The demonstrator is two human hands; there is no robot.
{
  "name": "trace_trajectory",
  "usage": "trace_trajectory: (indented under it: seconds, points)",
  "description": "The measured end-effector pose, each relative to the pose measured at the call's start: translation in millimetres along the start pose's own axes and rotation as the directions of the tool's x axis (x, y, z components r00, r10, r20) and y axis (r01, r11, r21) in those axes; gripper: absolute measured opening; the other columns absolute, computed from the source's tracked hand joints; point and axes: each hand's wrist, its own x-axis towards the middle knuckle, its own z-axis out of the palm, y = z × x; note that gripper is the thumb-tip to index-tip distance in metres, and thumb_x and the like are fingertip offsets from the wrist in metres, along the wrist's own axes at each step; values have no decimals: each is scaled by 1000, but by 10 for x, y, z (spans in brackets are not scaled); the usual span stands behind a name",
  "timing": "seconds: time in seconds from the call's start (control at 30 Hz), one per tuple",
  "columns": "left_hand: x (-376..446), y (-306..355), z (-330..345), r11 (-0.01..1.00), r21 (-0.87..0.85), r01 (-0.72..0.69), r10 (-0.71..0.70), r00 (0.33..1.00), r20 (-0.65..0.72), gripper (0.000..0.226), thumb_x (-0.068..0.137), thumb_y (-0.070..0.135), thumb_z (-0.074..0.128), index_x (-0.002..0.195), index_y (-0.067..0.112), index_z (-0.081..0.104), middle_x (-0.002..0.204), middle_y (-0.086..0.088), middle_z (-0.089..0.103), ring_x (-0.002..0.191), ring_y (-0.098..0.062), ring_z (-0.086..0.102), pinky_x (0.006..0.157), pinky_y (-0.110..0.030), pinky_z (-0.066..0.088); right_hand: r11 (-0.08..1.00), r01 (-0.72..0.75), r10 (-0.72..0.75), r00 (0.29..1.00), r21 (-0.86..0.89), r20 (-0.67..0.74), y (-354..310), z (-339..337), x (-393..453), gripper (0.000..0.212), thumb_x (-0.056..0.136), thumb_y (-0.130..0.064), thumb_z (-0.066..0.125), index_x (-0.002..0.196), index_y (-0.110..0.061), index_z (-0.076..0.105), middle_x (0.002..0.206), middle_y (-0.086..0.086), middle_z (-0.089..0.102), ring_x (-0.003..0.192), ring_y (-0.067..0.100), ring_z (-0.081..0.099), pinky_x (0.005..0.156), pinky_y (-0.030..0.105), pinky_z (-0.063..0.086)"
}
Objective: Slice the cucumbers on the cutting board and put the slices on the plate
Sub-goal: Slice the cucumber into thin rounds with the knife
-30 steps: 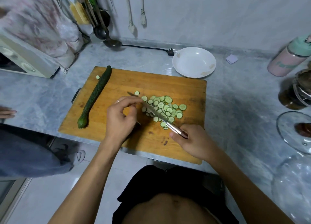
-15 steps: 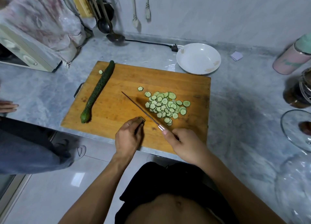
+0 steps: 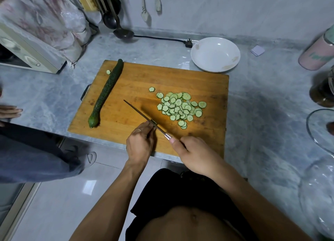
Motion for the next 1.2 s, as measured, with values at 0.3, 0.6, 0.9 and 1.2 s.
trace_trajectory:
  seconds: [0.3,0.6,0.9,1.2]
  points:
    - [-10,23,18,999,43,-4,5,1000,-19,17,81,4,68,95,11,77,108,-4,73,83,-29,70,59,-31,52,1000,-19,19,999,-5,27,-134,17,-23,48,104,-52,27,70,-22,42,78,2,49,78,21,52,61,33,34]
    - [-10,-21,25,996,77,-45,48,999,-26,19,77,2,73,93,12,77,102,-4,73,81,-28,68,57,-28,49,999,-31,32,999,-25,27,-189,14,-25,49,104,-53,25,70,-21,42,80,2,48,79,22,51,57,33,30]
    - [8,-50,72,994,80,-70,75,995,-61,17,84,10,69,98,14,78,113,-2,72,91,-24,70,61,-27,52,995,-95,95,992,-2,85,-207,-11,81,48,105,-52,23,76,-20,45,86,2,45,89,21,43,74,36,37]
    - [12,-72,98,994,91,-61,64,997,-33,18,84,9,70,99,13,78,116,-3,71,95,-25,70,63,-32,55,999,-45,46,999,-28,23,-27,215,338,47,104,-52,24,70,-24,40,90,9,55,89,24,51,71,33,37]
